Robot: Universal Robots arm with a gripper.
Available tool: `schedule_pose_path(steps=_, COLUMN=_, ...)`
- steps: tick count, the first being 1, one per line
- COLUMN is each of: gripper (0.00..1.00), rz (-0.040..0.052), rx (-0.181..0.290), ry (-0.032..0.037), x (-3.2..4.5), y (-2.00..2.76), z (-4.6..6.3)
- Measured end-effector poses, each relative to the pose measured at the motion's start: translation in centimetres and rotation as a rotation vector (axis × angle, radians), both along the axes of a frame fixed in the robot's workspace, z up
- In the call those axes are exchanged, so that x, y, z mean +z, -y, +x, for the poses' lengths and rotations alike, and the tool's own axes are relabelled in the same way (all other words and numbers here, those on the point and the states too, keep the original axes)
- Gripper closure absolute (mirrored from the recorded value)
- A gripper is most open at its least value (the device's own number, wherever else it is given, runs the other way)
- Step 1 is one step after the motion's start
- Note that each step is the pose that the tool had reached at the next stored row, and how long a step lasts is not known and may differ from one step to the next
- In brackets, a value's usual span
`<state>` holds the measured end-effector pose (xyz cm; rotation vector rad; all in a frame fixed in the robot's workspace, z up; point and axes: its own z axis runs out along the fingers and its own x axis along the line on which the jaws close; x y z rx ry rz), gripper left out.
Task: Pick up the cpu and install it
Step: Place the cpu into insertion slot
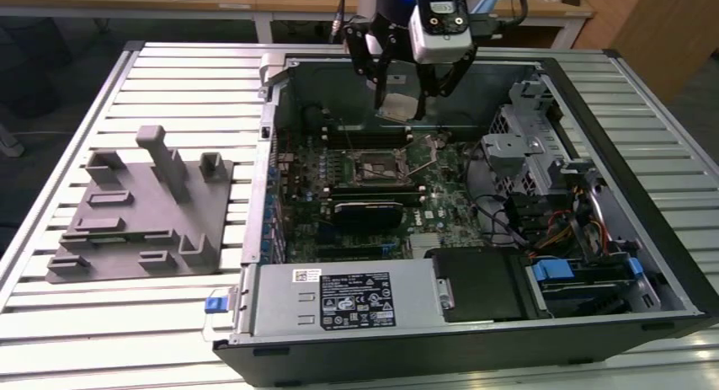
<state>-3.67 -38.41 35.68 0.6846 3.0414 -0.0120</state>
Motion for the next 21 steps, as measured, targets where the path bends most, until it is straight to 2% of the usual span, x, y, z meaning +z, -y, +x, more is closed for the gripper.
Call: schedule_pose_path(steps=21, gripper=0.46, rz=-0.0001, rx=-0.044, ry=0.0, x=0.0, y=0.0, z=0.0)
